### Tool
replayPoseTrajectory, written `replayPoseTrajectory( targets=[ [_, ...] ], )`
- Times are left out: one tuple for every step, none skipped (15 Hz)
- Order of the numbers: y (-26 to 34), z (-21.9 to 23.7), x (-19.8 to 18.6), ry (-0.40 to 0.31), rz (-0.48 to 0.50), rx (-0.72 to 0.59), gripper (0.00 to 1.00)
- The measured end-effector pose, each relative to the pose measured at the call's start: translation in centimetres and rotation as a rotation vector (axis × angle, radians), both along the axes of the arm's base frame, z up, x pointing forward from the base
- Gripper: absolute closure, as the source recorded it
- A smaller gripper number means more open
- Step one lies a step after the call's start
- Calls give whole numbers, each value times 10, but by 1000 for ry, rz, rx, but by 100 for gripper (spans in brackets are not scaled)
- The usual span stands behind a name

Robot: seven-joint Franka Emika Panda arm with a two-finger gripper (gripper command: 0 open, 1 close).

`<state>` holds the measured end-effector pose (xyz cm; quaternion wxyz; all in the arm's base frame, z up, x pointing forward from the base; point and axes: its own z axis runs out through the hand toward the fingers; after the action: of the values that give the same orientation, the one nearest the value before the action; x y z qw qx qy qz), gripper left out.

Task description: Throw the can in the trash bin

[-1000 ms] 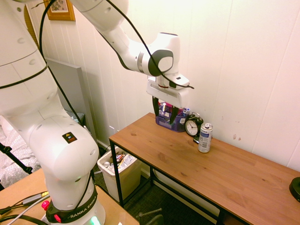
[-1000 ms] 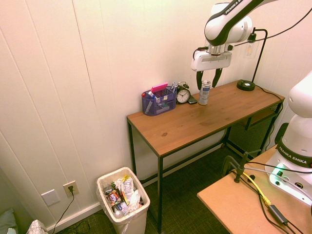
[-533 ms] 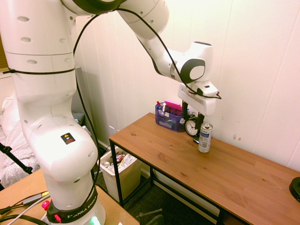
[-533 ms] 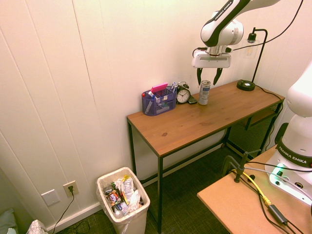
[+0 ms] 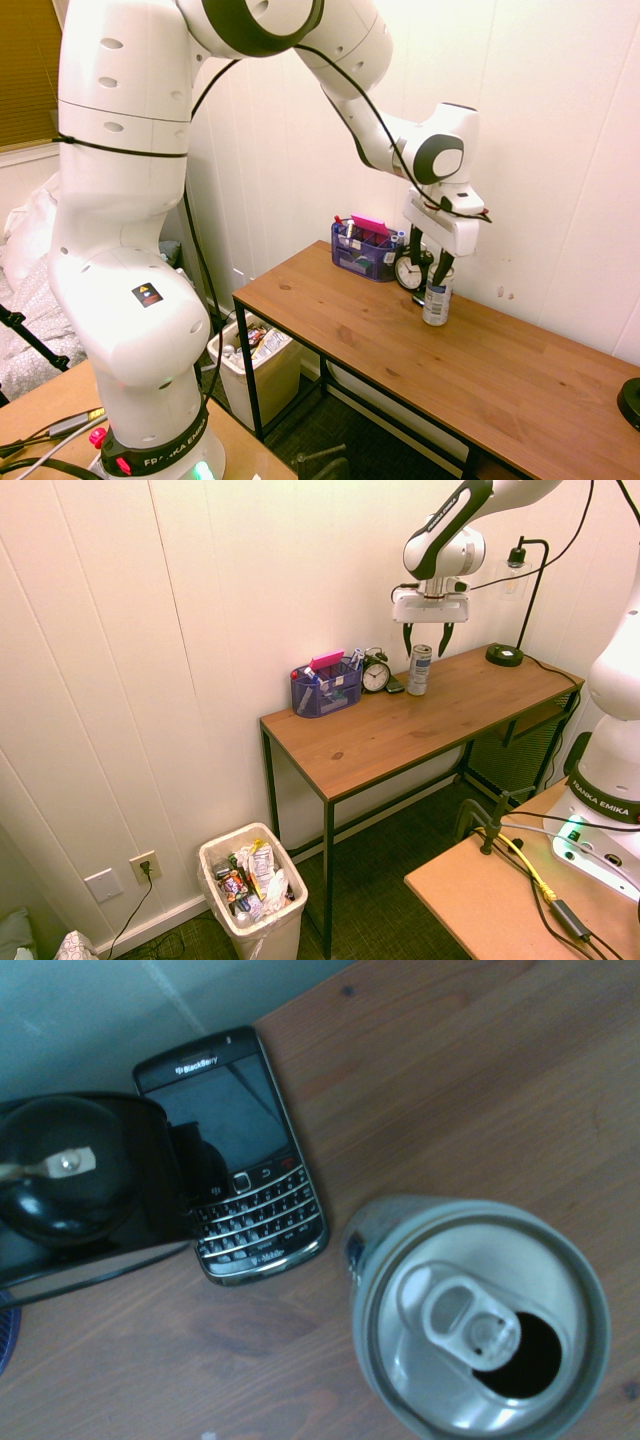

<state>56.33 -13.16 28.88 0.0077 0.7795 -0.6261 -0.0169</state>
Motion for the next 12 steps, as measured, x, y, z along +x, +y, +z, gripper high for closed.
replayPoseTrajectory(
  targets=[
    [0, -5, 3, 3, 1, -2, 100],
    [0, -10, 6, 2, 3, -4, 100],
    [0, -12, 10, -3, 5, -6, 100],
    [0, -13, 14, -11, 5, -11, 100],
    [-1, -10, 17, -17, 2, -17, 100],
    [-3, -7, 19, -22, -4, -28, 100],
    [-4, -4, 21, -26, -9, -37, 100],
    [-5, -3, 22, -27, -10, -43, 100],
    [-7, -4, 21, -25, -10, -46, 100],
    [-8, -6, 21, -21, -10, -48, 100],
    [-8, -8, 21, -17, -10, -49, 100],
    [-7, -9, 21, -16, -9, -49, 100]
  ],
)
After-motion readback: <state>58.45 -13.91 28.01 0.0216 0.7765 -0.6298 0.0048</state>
